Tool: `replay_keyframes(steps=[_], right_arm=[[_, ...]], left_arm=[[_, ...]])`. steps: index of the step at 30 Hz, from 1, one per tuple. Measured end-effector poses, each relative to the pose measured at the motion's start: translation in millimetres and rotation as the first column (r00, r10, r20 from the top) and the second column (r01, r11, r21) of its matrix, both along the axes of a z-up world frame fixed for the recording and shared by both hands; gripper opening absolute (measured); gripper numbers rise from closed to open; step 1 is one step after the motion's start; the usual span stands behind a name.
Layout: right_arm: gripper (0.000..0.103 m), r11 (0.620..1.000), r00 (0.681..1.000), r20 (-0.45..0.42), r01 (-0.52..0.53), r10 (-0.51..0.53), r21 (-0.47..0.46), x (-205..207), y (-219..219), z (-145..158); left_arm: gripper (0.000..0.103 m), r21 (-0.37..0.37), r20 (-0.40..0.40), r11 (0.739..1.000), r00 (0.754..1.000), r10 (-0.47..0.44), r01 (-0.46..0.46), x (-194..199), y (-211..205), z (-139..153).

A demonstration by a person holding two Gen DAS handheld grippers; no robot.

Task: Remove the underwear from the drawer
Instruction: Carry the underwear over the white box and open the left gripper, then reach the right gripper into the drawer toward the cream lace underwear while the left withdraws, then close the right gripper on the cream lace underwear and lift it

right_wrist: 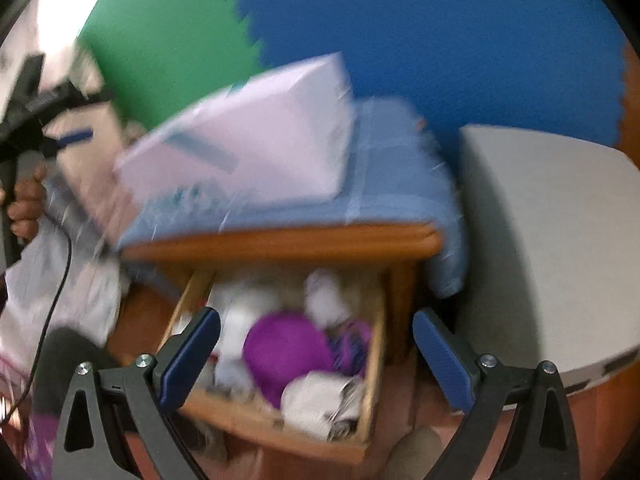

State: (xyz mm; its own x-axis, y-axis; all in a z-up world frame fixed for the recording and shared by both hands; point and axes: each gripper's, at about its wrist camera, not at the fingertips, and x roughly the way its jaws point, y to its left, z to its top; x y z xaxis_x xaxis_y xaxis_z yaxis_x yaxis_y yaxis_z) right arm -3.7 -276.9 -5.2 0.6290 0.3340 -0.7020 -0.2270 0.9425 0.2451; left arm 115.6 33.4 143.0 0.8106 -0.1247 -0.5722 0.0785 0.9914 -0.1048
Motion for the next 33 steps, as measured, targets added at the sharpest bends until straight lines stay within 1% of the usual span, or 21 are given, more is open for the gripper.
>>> replay_keyframes(steps=[2,4,6,8,9,11,12,14,15,17,18,20,22,23,24,25,26,27,28,30,33], right_arm=[[0.099,0.995,0.994,-0.071,-0.09,0.086,-0.048,5,21,-13],[0.099,0.984,0.978,-0.146,-0.162,0.15,-0.073,11,38,-27],[0.099,0.97,0.953,-0.223,-0.229,0.206,-0.083,20,49,-41],[0.099,0.948,0.928,-0.279,-0.292,0.248,-0.13,28,61,-54],[0.099,0.936,0.916,-0.301,-0.32,0.266,-0.145,32,66,-60],[0.099,0.918,0.884,-0.357,-0.371,0.303,-0.139,41,72,-72],[0.099,0.909,0.868,-0.379,-0.394,0.319,-0.137,44,74,-76],[0.099,0.883,0.847,-0.413,-0.435,0.334,-0.179,49,82,-86],[0.099,0.865,0.834,-0.433,-0.459,0.341,-0.202,52,87,-92],[0.099,0.843,0.815,-0.467,-0.487,0.344,-0.229,57,92,-105],[0.099,0.836,0.803,-0.489,-0.497,0.341,-0.233,59,93,-112],[0.099,0.817,0.771,-0.538,-0.526,0.341,-0.236,64,95,-128],[0.099,0.798,0.74,-0.582,-0.553,0.338,-0.239,67,98,-144],[0.099,0.793,0.718,-0.608,-0.565,0.338,-0.227,67,98,-151],[0.097,0.789,0.705,-0.625,-0.573,0.336,-0.221,67,99,-157],[0.092,0.794,0.687,-0.642,-0.576,0.34,-0.196,66,99,-162],[0.07,0.808,0.677,-0.65,-0.567,0.345,-0.162,68,98,-163],[0.044,0.81,0.681,-0.652,-0.561,0.333,-0.172,69,97,-163],[0.019,0.805,0.695,-0.658,-0.549,0.29,-0.224,71,95,-165],[0.018,0.86,0.692,-0.673,-0.483,0.259,-0.166,77,83,-167],[0.016,0.891,0.708,-0.663,-0.433,0.243,-0.135,74,74,-163]], left_arm=[[0.102,-0.043,0.001,0.999,1.0,-0.005,0.005,-22,14,-18],[0.102,-0.06,-0.014,0.998,1.0,-0.016,0.015,-40,29,-43],[0.102,-0.032,-0.043,0.999,0.999,-0.026,0.025,-50,37,-67],[0.102,0.002,-0.066,1.0,0.998,-0.021,0.021,-57,44,-89],[0.102,-0.002,-0.086,0.999,0.996,-0.034,0.034,-61,48,-100],[0.102,-0.023,-0.117,0.998,0.991,-0.065,0.062,-64,51,-116],[0.102,-0.023,-0.12,0.997,0.99,-0.07,0.067,-67,49,-123],[0.102,-0.038,-0.136,0.996,0.987,-0.085,0.081,-70,46,-130],[0.102,-0.051,-0.134,0.993,0.984,-0.116,0.11,-71,43,-130],[0.102,-0.032,-0.105,0.993,0.987,-0.12,0.117,-76,39,-130],[0.102,-0.024,-0.104,0.992,0.987,-0.123,0.121,-78,37,-131],[0.102,-0.039,-0.137,0.989,0.979,-0.148,0.144,-73,35,-135],[0.102,-0.059,-0.173,0.989,0.974,-0.145,0.136,-68,37,-140],[0.102,-0.074,-0.189,0.989,0.972,-0.142,0.131,-65,39,-142],[0.102,-0.089,-0.196,0.988,0.97,-0.14,0.125,-63,41,-143],[0.102,-0.107,-0.199,0.987,0.97,-0.136,0.117,-62,44,-144],[0.102,-0.122,-0.2,0.987,0.971,-0.131,0.108,-61,47,-144],[0.102,-0.14,-0.201,0.985,0.972,-0.124,0.097,-60,51,-144],[0.102,-0.152,-0.204,0.984,0.972,-0.119,0.088,-59,53,-145],[0.102,-0.17,-0.216,0.983,0.97,-0.107,0.071,-57,57,-147],[0.102,-0.184,-0.223,0.981,0.97,-0.101,0.06,-56,59,-148]])
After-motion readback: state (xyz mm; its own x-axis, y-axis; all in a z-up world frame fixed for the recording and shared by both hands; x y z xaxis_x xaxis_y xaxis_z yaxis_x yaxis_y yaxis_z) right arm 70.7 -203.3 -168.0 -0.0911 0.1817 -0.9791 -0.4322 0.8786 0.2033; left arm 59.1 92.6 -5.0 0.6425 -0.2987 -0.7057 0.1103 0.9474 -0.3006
